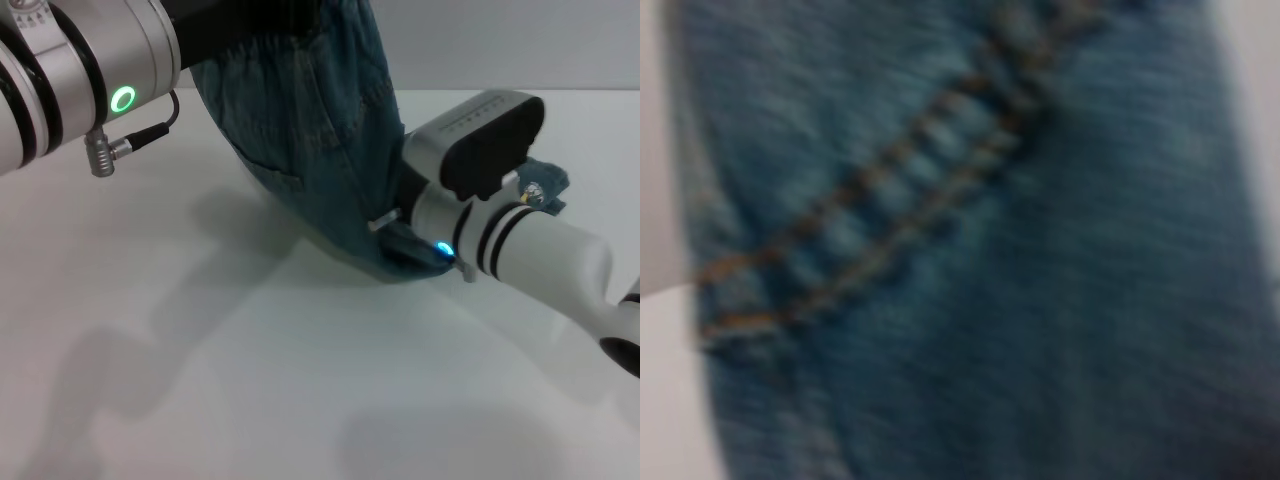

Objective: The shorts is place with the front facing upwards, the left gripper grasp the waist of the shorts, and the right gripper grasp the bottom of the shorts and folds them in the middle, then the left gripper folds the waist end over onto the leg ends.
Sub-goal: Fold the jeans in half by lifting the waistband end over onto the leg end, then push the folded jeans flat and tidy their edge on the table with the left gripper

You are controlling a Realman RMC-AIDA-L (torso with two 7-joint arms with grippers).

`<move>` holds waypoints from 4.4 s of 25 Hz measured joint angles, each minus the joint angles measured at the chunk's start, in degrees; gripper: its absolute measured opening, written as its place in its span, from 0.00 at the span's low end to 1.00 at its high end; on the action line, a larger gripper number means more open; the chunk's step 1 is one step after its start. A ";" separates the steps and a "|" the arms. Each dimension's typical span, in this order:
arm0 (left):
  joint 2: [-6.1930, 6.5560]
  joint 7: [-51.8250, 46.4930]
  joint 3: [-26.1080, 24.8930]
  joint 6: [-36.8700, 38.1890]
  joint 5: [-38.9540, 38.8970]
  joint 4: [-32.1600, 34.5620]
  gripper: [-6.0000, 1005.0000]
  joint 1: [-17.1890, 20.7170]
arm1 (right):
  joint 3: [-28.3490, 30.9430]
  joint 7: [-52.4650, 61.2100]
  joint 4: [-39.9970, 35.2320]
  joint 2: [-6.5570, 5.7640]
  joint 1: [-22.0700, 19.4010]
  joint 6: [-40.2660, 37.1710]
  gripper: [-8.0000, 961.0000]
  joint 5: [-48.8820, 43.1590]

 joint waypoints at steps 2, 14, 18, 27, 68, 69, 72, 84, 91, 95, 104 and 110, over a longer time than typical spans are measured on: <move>0.03 0.05 0.00 0.41 -0.29 0.22 0.09 -0.11 | -1.04 0.74 0.79 0.01 0.44 -0.01 0.01 0.00; 0.06 0.08 -0.05 0.44 -0.32 0.77 0.09 -0.11 | -6.06 4.46 2.26 0.07 1.25 -0.08 0.01 0.03; 0.07 0.19 -0.13 0.51 -0.33 1.04 0.09 -0.11 | -0.74 3.98 2.13 -0.67 -2.17 -0.08 0.01 -0.53; 0.06 0.27 0.12 1.77 -0.34 0.89 0.09 -0.12 | 6.72 0.34 0.57 -0.78 -5.80 0.39 0.01 -1.05; -0.03 0.29 5.55 6.65 -1.28 6.54 0.09 -2.39 | 23.20 -15.15 13.22 -0.77 -24.53 -2.19 0.01 -0.97; -0.02 0.29 6.00 7.38 -1.35 7.09 0.09 -2.39 | 23.84 -15.30 14.17 -0.87 -25.88 -2.36 0.01 -0.98; -0.03 0.29 7.13 9.60 -1.76 8.67 0.09 -2.60 | 25.06 -15.62 17.16 -1.06 -29.55 -2.39 0.01 -1.03; -0.31 1.46 15.51 22.09 -3.04 19.68 0.14 -7.41 | 25.04 -18.56 23.77 -0.86 -35.58 -1.61 0.01 -1.11; -0.25 1.46 18.16 25.89 -4.15 22.88 0.27 -8.67 | 24.20 -18.60 24.65 -0.90 -35.81 -1.58 0.01 -1.11; -0.20 1.44 18.93 28.03 -4.19 22.41 0.40 -7.00 | 23.40 -19.07 25.59 -0.92 -36.54 -1.92 0.01 -1.11; 0.14 2.66 22.29 38.03 -3.62 24.63 0.74 0.22 | 22.19 -24.38 29.19 -0.55 -41.98 -5.94 0.01 -1.03; 0.37 3.76 26.99 46.90 -2.19 28.83 0.74 7.02 | 21.85 -24.44 30.30 -0.38 -45.82 -8.54 0.01 -1.03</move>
